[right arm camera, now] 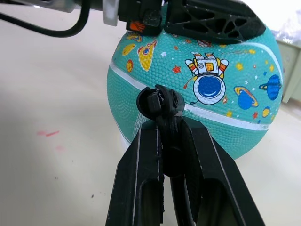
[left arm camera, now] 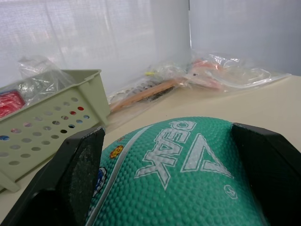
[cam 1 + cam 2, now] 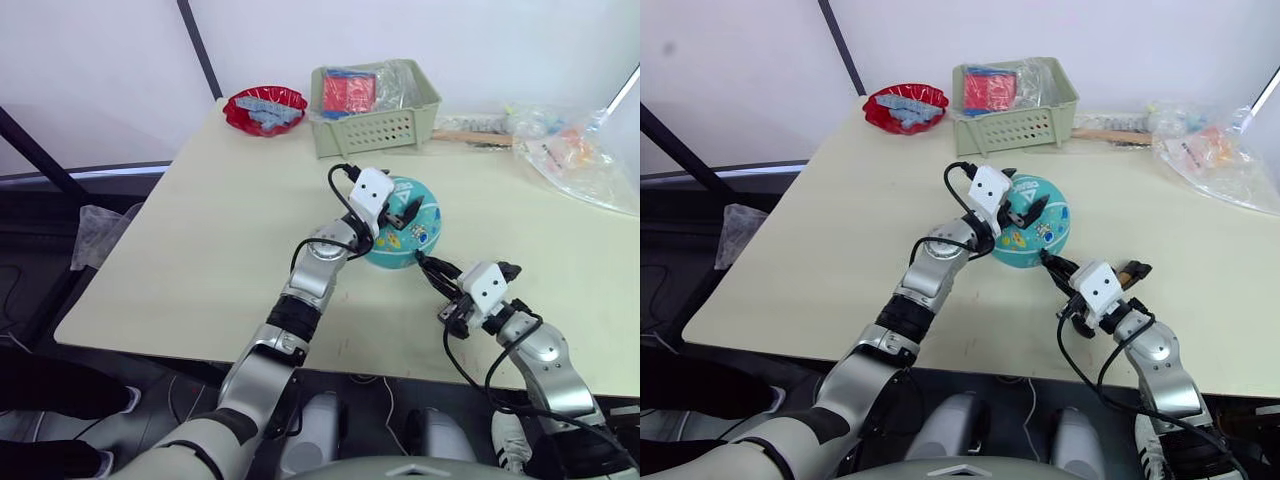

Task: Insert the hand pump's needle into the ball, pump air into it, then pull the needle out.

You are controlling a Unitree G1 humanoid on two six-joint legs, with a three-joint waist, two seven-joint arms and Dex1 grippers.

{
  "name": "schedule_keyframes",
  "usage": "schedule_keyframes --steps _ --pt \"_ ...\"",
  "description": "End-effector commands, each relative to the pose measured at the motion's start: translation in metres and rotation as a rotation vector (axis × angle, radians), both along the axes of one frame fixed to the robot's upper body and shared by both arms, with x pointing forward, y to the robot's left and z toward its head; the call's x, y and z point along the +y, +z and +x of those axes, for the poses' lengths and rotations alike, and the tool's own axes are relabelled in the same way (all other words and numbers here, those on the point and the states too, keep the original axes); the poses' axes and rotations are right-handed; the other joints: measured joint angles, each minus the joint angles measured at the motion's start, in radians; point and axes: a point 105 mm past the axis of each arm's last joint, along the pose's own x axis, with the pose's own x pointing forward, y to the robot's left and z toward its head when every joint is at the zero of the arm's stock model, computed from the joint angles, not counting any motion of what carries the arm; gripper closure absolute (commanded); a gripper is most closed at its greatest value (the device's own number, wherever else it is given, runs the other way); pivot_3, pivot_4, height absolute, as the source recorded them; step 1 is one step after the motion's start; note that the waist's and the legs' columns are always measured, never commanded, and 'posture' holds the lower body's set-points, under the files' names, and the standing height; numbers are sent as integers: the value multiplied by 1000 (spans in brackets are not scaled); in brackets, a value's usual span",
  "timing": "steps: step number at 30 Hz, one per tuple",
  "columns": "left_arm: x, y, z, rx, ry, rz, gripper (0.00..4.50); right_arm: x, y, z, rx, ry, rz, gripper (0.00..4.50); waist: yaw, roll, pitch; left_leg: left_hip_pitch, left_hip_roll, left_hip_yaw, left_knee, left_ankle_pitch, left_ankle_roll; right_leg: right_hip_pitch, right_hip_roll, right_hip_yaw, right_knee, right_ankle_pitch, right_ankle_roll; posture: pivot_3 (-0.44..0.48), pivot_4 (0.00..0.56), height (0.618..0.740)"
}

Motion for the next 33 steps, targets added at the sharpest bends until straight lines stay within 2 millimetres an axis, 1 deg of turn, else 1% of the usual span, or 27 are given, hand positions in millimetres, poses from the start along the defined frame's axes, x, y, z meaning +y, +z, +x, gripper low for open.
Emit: schedule_keyframes --steps 1,4,6,11,13,15,17,20,21,22,24,26,27,33 --pt "42 -99 2 310 185 161 0 25 35 -29 -166 191 31 4437 -6 0 -4 0 0 0 0 0 0 0 0 0 0 0 0 0 150 738" --pt "41 -99 1 310 179 153 0 23 31 -31 -158 194 23 4437 -32 -5 -12 4 1 -1 -1 0 0 2 2 0 0 0 1 0 150 738" --pt "39 -97 1 304 172 146 0 21 27 -31 -149 192 14 4437 -38 -4 -15 7 2 -1 -1 -2 -4 3 1 0 0 0 1 0 150 738" --pt "33 -77 0 244 108 102 0 19 16 -24 -124 184 -25 4437 -50 -1 -18 7 3 -2 -3 -2 -5 3 0 -1 0 0 1 0 150 738" --pt "30 -65 -1 208 70 79 0 17 11 -22 -116 177 -47 4437 -51 0 -18 7 3 -1 -2 -2 -5 3 0 -1 0 0 1 0 150 738" --pt "29 -43 -5 142 14 34 0 10 0 -16 -99 155 -121 4437 -52 2 -18 5 3 -1 -3 -2 -5 2 1 -1 0 0 1 0 150 738" --pt "28 -22 -10 86 -43 -14 0 3 -8 -12 -91 141 -187 4437 -54 0 -13 4 3 -1 -3 -2 -4 1 1 -1 0 0 1 0 150 738" --pt "29 0 -17 27 -106 -55 0 -1 -9 -9 -97 136 -192 4437 -56 0 -4 0 2 -1 -3 -1 -3 -4 1 0 0 0 0 0 150 738" --pt "29 5 -20 14 -128 -66 0 -3 -10 -8 -97 132 -191 4437 -57 1 -2 -1 2 0 -3 0 -1 -5 1 0 0 0 -1 0 150 738" --pt "31 11 -22 -8 -138 -63 0 -4 -11 -8 -94 136 -196 4437 -57 1 0 -3 2 0 -4 1 0 -7 1 1 0 1 -5 0 150 738" --pt "35 21 -26 -39 -168 -64 0 -7 -12 -8 -91 142 -204 4437 -57 0 1 -5 1 1 -7 1 0 -10 2 1 0 0 -7 0 150 738" --pt "39 32 -30 -68 -192 -79 0 -11 -14 -7 -84 142 -217 4437 -56 1 3 -15 -1 0 -8 3 -3 -20 3 2 0 2 -6 0 150 738" --pt "41 37 -33 -80 -207 -90 0 -13 -15 -6 -81 142 -227 4437 -56 0 4 -17 -1 0 -8 4 -5 -22 4 2 0 3 -4 0 150 738" --pt "55 69 -47 -155 -278 -130 0 -24 -17 -2 -79 140 -250 4437 -59 -2 21 -18 -2 1 -9 4 -5 -22 4 3 -1 2 -3 0 150 738"
